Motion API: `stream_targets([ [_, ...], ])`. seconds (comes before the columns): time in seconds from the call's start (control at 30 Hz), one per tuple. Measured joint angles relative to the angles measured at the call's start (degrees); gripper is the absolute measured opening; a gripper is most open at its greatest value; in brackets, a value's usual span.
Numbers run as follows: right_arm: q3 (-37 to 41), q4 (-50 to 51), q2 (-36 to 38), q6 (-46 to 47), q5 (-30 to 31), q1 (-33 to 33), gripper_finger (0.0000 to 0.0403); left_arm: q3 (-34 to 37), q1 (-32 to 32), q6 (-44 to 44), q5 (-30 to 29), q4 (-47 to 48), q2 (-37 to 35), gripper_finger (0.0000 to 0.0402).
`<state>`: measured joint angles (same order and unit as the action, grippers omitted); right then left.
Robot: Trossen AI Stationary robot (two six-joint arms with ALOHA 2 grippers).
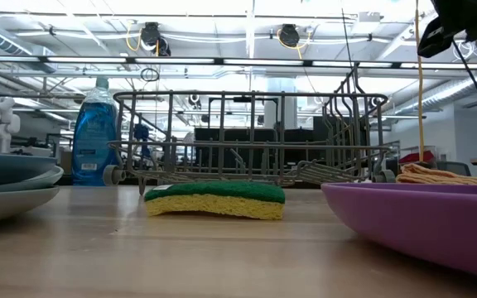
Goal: Sort dishes
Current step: Put the blue plate in the dish rack
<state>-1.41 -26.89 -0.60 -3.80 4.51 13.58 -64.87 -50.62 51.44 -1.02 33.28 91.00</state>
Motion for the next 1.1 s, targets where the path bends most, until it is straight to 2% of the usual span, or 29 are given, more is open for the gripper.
stream_targets([
  [0.43,0.0,-1.0,0.0,0.1,0.0,0.0,0.0006,-9.4,-4.6,8.3,1.0,1.2,11.4,0.0194],
  [0.8,0.0,-1.0,0.0,0.1,0.0,0.0,0.0006,-21.2,-6.9,12.8,5.1,15.1,22.5,0.0194],
  [1.1,0.0,-1.1,0.0,0.0,0.0,0.0,0.0006,-23.8,-7.1,14.3,2.8,18.1,25.2,0.0194],
])
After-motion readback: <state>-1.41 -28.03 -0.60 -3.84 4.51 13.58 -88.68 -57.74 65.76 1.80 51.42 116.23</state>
